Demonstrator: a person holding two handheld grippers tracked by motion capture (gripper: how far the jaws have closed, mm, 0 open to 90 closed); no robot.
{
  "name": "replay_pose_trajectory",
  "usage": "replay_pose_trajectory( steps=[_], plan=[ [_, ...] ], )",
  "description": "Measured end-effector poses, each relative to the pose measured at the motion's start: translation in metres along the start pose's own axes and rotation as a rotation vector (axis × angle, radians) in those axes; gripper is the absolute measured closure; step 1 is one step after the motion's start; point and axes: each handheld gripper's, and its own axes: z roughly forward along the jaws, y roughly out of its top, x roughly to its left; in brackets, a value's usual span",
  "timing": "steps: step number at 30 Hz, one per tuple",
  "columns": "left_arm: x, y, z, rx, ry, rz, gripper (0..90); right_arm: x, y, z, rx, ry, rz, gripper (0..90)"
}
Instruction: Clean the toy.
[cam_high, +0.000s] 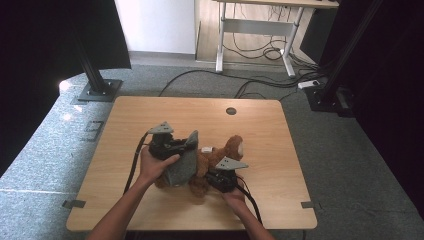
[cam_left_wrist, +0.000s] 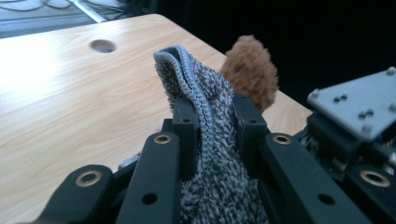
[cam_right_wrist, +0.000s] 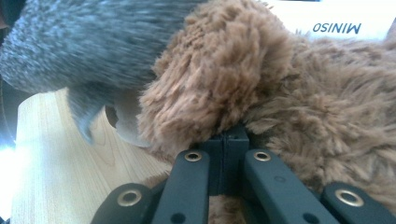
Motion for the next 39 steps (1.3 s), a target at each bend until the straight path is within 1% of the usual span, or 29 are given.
replay_pose_trajectory(
  steps=[2,3,4,6,7,9,11,14,17,18,19,21,27,28,30,34,36,39],
  plan=[
    [-0.002,0.005,0.012,0.013,-0.027,-0.004,74.3,0.0,0.0,0.0,0.0,0.0,-0.001,90.0],
    [-0.003,0.008,0.021,0.028,-0.05,-0.009,74.2,0.001,0.0,0.001,0.0,0.0,-0.001,90.0],
    [-0.004,0.009,0.026,0.037,-0.065,-0.014,74.2,0.001,-0.001,0.001,0.0,0.001,-0.002,90.0],
    [-0.004,0.013,0.039,0.067,-0.118,-0.042,74.2,0.0,-0.001,0.001,0.0,0.002,-0.001,90.0],
    [-0.005,0.014,0.044,0.075,-0.133,-0.049,74.1,0.0,-0.001,0.001,0.003,0.003,-0.001,90.0],
    [-0.007,0.017,0.052,0.1,-0.152,-0.055,74.0,0.0,-0.001,0.002,0.004,0.003,-0.001,90.0],
    [-0.009,0.019,0.059,0.121,-0.156,-0.056,74.0,0.001,-0.001,0.002,0.003,0.004,0.001,90.0],
    [-0.009,0.02,0.072,0.169,-0.19,-0.067,73.6,0.001,-0.002,0.003,0.005,0.003,-0.002,90.0],
    [-0.01,0.018,0.082,0.208,-0.181,-0.064,73.5,0.003,-0.003,0.004,0.012,0.001,-0.01,90.0],
    [-0.01,0.017,0.084,0.221,-0.163,-0.061,73.5,0.003,-0.003,0.004,0.016,0.0,-0.015,90.0],
    [-0.009,0.016,0.085,0.233,-0.154,-0.063,73.5,0.004,-0.004,0.004,0.016,-0.003,-0.017,90.0],
    [-0.007,0.015,0.087,0.248,-0.153,-0.076,73.4,0.004,-0.005,0.005,0.015,-0.006,-0.017,90.0],
    [-0.011,0.014,0.089,0.306,-0.096,-0.041,73.5,0.005,-0.006,0.005,0.019,-0.012,-0.019,90.0],
    [-0.011,0.014,0.087,0.307,-0.085,-0.034,73.6,0.005,-0.007,0.005,0.018,-0.015,-0.022,90.0],
    [-0.01,0.013,0.084,0.303,-0.068,-0.034,73.7,0.005,-0.008,0.005,0.018,-0.019,-0.018,90.0],
    [-0.003,0.008,0.07,0.274,-0.044,-0.062,73.6,0.005,-0.009,0.006,0.019,-0.022,-0.013,90.0],
    [0.005,0.004,0.059,0.252,-0.028,-0.081,73.6,0.005,-0.009,0.005,0.018,-0.021,-0.013,90.0],
    [0.015,-0.002,0.044,0.233,-0.017,-0.104,73.6,0.004,-0.009,0.005,0.014,-0.021,-0.012,90.0]
  ],
)
